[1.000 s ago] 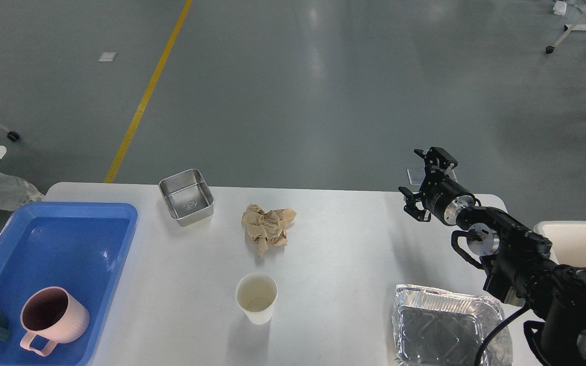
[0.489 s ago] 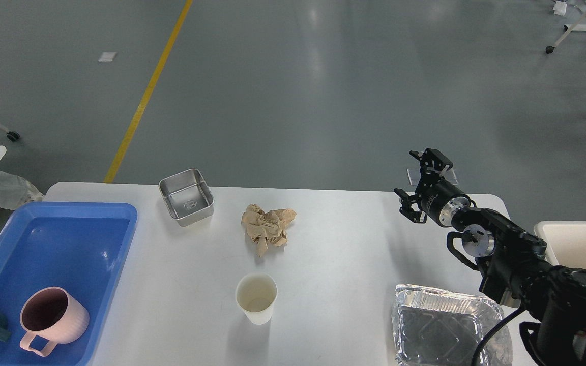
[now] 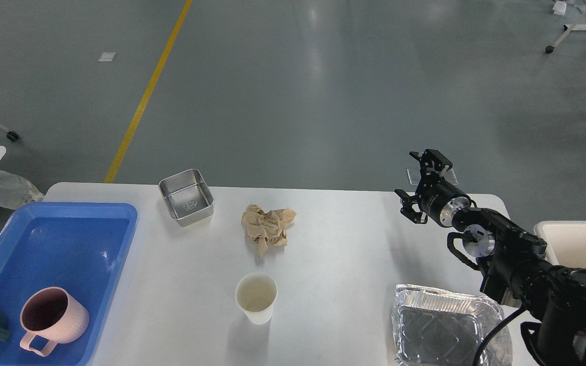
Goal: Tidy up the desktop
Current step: 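Reach the left gripper to the small steel tray and grasp it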
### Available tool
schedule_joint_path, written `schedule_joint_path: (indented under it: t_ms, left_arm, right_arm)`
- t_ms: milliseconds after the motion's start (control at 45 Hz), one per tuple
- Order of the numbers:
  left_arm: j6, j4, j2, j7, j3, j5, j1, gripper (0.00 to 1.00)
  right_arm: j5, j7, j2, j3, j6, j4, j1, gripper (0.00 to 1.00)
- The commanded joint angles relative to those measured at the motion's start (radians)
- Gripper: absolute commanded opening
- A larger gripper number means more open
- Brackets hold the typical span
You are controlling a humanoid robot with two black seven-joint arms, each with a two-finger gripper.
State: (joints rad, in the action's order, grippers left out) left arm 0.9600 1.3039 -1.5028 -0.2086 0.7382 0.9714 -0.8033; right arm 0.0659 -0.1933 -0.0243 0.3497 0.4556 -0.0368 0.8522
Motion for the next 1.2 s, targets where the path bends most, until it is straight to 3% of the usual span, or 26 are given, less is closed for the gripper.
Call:
schedule_joint_path:
  t_ms: [0, 67, 267, 378, 867, 1178]
  left_arm:
    - [-0.078, -0.009, 0.111, 0.118, -0.02, 0.001, 0.015, 0.97]
    - [-0.163, -0.018, 0.188, 0.184, -0.042, 0.001, 0.019, 0.97]
    - [-0.337, -0.12, 0.432, 0.327, -0.109, 0.056, 0.018, 0.97]
    - [-0.424, -0.181, 0.55, 0.377, -0.143, 0.066, 0.018, 0.97]
    - [-0.714, -0.59, 1.056, 0.376, -0.243, 0.187, -0.008, 0.97]
    - [-0.872, -0.788, 1.236, 0.365, -0.338, 0.174, -0.008, 0.97]
  right_arm:
    - [0.0, 0.0, 0.001, 0.0, 0.0, 0.0, 0.001, 1.0]
    - [0.0, 0.0, 0.001, 0.0, 0.0, 0.0, 0.001, 1.0]
    - [0.0, 0.0, 0.006, 0.0, 0.0, -0.002, -0.007, 1.0]
    - [0.0, 0.0, 0.007, 0.0, 0.0, -0.002, -0.012, 1.0]
    - [0.0, 0.0, 0.006, -0.002, 0.002, -0.002, -0.012, 1.0]
    - [0.0, 0.0, -0.006, -0.002, 0.003, 0.0, -0.012, 1.0]
